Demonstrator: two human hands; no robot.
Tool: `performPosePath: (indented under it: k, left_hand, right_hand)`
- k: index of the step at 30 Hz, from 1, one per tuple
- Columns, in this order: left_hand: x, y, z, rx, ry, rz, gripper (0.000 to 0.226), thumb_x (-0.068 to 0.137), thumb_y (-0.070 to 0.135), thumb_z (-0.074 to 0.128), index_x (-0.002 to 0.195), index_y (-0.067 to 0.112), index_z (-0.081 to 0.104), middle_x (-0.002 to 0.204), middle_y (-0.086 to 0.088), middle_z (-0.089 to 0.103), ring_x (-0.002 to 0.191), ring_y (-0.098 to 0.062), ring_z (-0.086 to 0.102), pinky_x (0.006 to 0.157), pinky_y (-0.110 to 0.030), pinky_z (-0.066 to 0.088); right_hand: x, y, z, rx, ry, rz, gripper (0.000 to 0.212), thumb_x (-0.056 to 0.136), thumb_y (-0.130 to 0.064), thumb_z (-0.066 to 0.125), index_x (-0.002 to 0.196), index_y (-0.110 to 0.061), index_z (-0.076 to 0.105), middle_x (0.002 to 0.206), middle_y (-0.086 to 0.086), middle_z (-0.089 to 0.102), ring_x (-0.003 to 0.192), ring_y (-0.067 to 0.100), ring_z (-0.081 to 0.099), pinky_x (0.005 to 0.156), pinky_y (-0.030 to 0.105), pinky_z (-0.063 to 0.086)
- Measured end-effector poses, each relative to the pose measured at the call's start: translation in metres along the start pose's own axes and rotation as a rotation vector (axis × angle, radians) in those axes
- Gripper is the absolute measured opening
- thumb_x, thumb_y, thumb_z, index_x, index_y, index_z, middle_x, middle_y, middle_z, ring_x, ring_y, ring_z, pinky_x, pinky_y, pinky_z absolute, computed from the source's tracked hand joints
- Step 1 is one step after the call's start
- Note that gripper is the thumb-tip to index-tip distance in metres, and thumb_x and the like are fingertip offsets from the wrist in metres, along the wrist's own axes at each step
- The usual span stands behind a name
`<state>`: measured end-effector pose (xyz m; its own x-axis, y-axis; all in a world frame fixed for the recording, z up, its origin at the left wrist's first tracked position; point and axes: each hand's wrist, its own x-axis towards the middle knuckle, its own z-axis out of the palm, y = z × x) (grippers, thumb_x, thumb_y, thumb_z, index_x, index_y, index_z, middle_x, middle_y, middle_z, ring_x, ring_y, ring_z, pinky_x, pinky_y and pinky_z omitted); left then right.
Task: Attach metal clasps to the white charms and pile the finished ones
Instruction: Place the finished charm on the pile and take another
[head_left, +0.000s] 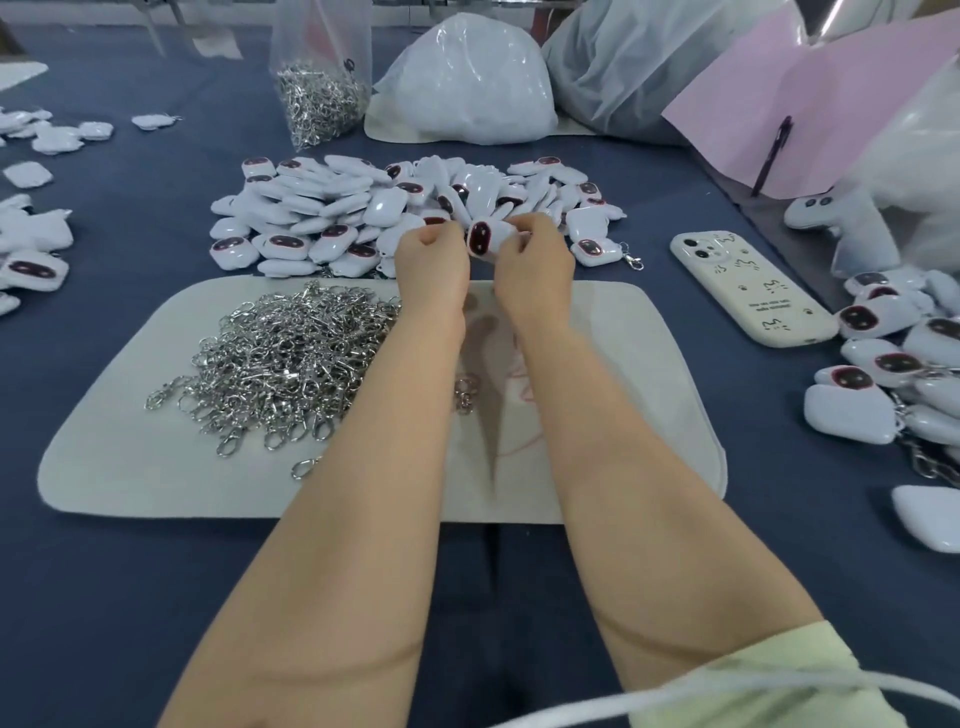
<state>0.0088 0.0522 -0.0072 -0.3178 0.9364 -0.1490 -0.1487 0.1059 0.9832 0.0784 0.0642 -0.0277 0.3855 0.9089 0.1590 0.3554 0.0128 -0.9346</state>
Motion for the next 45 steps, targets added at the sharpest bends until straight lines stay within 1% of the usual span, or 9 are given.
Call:
performPosePath:
  k: [2, 5, 12, 17, 22, 26, 32, 40, 45]
  left_hand:
    - [-0.007, -0.002, -0.002, -0.007, -0.054, 0.003, 0.022, 0.091, 0.015, 0.048, 0.105, 0.005, 0.061, 0.083, -0.006, 0.058, 0.075, -0.016, 0.050, 0.067, -0.023, 0.039]
    - [-0.028, -0.005, -0.004, -0.040, -0.157, -0.014, 0.016, 0.092, 0.021, 0.054, 0.081, 0.012, 0.060, 0.077, -0.005, 0.060, 0.069, -0.017, 0.051, 0.072, -0.028, 0.043]
    - [-0.056, -0.009, -0.021, -0.092, -0.089, 0.013, 0.008, 0.090, 0.011, 0.056, 0.084, 0.015, 0.054, 0.091, -0.007, 0.060, 0.084, -0.019, 0.056, 0.081, -0.033, 0.052]
    - [-0.049, -0.003, -0.039, -0.379, -0.047, -0.083, 0.006, 0.094, 0.010, 0.051, 0.090, 0.011, 0.056, 0.086, -0.008, 0.063, 0.073, -0.015, 0.062, 0.066, -0.021, 0.052]
    - [-0.035, -0.003, -0.049, -0.465, -0.043, -0.184, 0.017, 0.093, 0.015, 0.045, 0.088, 0.008, 0.060, 0.079, -0.002, 0.064, 0.049, -0.004, 0.051, 0.047, -0.014, 0.042]
    - [-0.032, -0.005, -0.049, -0.619, -0.074, -0.222, 0.017, 0.091, 0.011, 0.041, 0.079, 0.008, 0.054, 0.058, 0.000, 0.059, 0.046, -0.007, 0.055, 0.043, -0.015, 0.042]
    - [-0.035, -0.006, -0.045, -0.566, -0.042, -0.197, 0.016, 0.093, 0.011, 0.044, 0.078, 0.009, 0.052, 0.044, 0.000, 0.058, 0.043, -0.007, 0.058, 0.046, -0.017, 0.048]
    - [-0.031, -0.012, -0.041, -0.270, -0.123, -0.073, 0.012, 0.092, 0.013, 0.048, 0.083, 0.016, 0.055, 0.080, -0.003, 0.062, 0.055, -0.009, 0.063, 0.051, -0.019, 0.051]
    - [-0.032, -0.019, -0.034, 0.039, -0.161, 0.025, 0.006, 0.091, 0.017, 0.050, 0.094, 0.022, 0.052, 0.086, 0.002, 0.055, 0.053, -0.006, 0.056, 0.049, -0.016, 0.043]
  right_hand:
    - [-0.008, -0.005, -0.012, 0.140, 0.004, 0.042, 0.027, 0.093, -0.009, 0.042, 0.114, -0.008, 0.058, 0.113, 0.009, 0.063, 0.102, 0.022, 0.056, 0.090, 0.027, 0.043]
    - [-0.025, -0.009, -0.031, 0.290, -0.089, 0.096, 0.024, 0.090, -0.008, 0.047, 0.109, -0.006, 0.060, 0.100, 0.009, 0.066, 0.085, 0.019, 0.064, 0.088, 0.040, 0.054]
    - [-0.057, -0.004, -0.052, 0.085, -0.193, 0.033, 0.006, 0.087, -0.016, 0.057, 0.088, -0.018, 0.063, 0.087, -0.002, 0.066, 0.080, 0.016, 0.064, 0.084, 0.041, 0.055]
    - [-0.056, -0.010, -0.054, -0.268, -0.449, 0.010, 0.022, 0.082, -0.031, 0.068, 0.100, -0.021, 0.061, 0.096, 0.000, 0.064, 0.070, 0.010, 0.061, 0.050, 0.016, 0.047]
    - [-0.065, -0.019, -0.041, -0.624, -0.741, -0.139, 0.040, 0.076, -0.031, 0.073, 0.111, -0.020, 0.058, 0.092, -0.004, 0.055, 0.086, 0.015, 0.053, 0.062, 0.025, 0.040]
    - [-0.070, -0.024, -0.036, -0.757, -0.853, -0.263, 0.016, 0.080, -0.027, 0.069, 0.077, -0.013, 0.062, 0.073, 0.002, 0.060, 0.074, 0.024, 0.054, 0.054, 0.027, 0.037]
    - [-0.066, -0.008, -0.032, -0.566, -0.547, -0.201, 0.014, 0.084, -0.010, 0.053, 0.090, -0.022, 0.057, 0.095, 0.001, 0.063, 0.098, 0.023, 0.057, 0.074, 0.028, 0.042]
    - [-0.050, 0.004, -0.041, 0.139, -0.184, 0.042, 0.009, 0.088, -0.012, 0.058, 0.082, -0.018, 0.056, 0.085, 0.004, 0.068, 0.080, 0.016, 0.062, 0.076, 0.032, 0.051]
    - [-0.048, 0.003, -0.044, 0.294, -0.107, 0.044, 0.004, 0.089, -0.012, 0.059, 0.085, -0.012, 0.059, 0.074, 0.000, 0.065, 0.060, 0.009, 0.054, 0.055, 0.020, 0.046]
